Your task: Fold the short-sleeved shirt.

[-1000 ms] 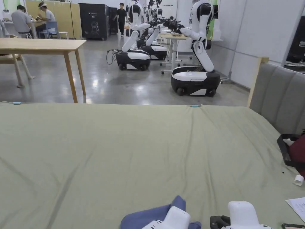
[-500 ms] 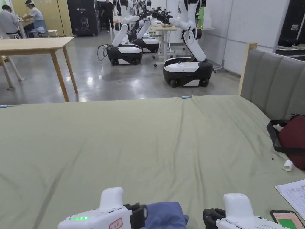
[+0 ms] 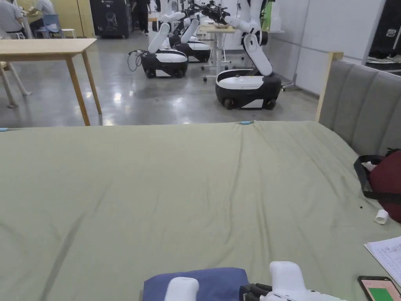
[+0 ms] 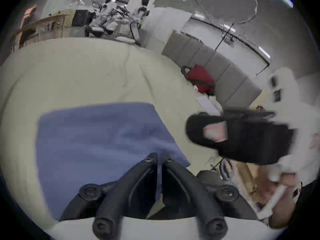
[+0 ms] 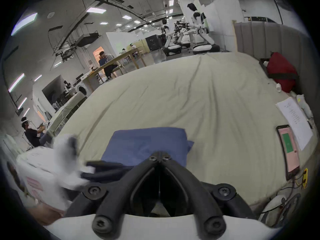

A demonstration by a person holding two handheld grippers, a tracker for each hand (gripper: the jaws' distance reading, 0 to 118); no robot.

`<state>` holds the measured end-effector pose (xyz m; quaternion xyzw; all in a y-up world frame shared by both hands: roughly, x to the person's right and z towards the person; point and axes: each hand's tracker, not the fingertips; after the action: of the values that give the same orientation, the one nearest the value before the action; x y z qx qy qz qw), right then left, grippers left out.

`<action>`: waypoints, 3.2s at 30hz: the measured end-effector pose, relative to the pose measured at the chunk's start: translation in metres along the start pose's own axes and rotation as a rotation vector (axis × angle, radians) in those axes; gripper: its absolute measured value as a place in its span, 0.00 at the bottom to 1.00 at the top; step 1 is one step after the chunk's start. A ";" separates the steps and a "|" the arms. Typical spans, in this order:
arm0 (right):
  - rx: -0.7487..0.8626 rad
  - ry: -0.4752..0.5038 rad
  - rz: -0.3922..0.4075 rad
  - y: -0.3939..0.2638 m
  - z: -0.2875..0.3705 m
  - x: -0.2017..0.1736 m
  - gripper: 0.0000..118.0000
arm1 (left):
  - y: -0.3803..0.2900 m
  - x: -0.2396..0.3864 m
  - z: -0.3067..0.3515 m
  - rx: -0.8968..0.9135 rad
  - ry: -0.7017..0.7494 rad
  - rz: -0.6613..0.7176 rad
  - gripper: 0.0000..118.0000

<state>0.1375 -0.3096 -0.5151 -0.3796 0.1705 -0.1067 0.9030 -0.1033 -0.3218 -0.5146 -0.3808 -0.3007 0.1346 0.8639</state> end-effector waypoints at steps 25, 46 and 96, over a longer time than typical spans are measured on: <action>-0.085 0.002 -0.025 -0.024 -0.034 -0.005 0.01 | -0.032 -0.148 -0.008 0.041 -0.202 0.675 0.25; -0.147 0.136 0.176 -0.018 -0.095 -0.169 0.01 | 0.023 -0.485 0.361 -0.038 0.448 0.481 0.25; 0.513 -0.209 0.215 0.163 0.077 -0.102 0.16 | 0.148 -0.005 0.209 0.546 0.646 -0.161 0.10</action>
<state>0.0839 -0.1138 -0.5591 -0.1277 0.0833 -0.0103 0.9883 -0.2381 -0.1037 -0.5159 -0.1361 0.0031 0.0151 0.9906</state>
